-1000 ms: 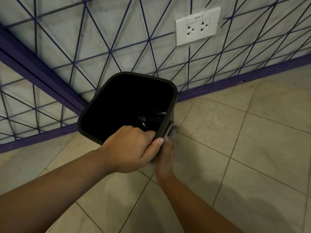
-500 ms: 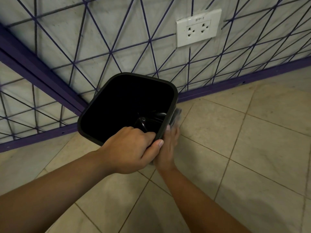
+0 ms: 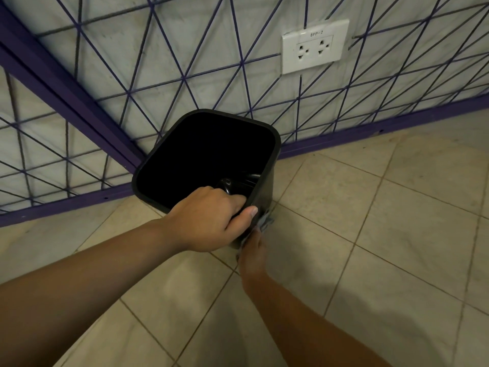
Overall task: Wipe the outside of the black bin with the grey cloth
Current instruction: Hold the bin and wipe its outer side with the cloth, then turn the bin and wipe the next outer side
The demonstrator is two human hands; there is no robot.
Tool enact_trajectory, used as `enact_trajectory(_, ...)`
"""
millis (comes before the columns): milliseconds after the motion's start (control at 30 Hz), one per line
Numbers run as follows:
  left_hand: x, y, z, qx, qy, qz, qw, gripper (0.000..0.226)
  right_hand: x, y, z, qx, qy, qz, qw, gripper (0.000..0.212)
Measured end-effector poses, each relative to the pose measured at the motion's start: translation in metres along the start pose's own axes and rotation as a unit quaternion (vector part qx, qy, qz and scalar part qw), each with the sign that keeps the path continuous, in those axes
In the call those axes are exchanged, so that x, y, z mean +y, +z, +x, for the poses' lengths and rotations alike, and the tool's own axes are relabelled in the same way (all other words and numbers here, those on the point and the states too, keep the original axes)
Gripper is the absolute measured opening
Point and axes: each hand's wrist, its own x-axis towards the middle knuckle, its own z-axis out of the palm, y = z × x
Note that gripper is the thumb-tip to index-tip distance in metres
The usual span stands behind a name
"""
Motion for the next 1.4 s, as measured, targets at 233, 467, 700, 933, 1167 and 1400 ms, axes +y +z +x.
enact_trajectory(233,-0.008,-0.012,-0.007,-0.067,0.008,0.019,0.998,0.059,-0.045,-0.061,-0.005,0.064,0.07,0.087,0.992,0.041)
enact_trajectory(467,-0.03,-0.048,-0.046,-0.145,-0.013,0.051,0.988,0.031,-0.086,-0.088,-0.005,0.056,0.074,0.189,0.978,0.04)
enact_trajectory(700,-0.034,-0.053,-0.063,-0.142,-0.052,0.097,0.984,0.023,-0.081,-0.083,-0.012,0.031,0.065,0.258,0.963,0.033)
enact_trajectory(933,-0.003,-0.045,-0.023,-0.148,-0.13,0.065,0.978,0.039,-0.073,-0.077,-0.027,0.032,0.072,0.28,0.957,0.034)
enact_trajectory(1167,0.005,-0.032,0.001,-0.067,-0.179,0.006,0.982,0.04,-0.065,-0.075,-0.036,0.043,0.1,0.244,0.964,0.033)
enact_trajectory(1400,0.026,-0.028,0.019,-0.05,-0.188,-0.06,0.979,0.035,-0.074,-0.071,-0.033,0.027,0.094,0.248,0.964,0.031)
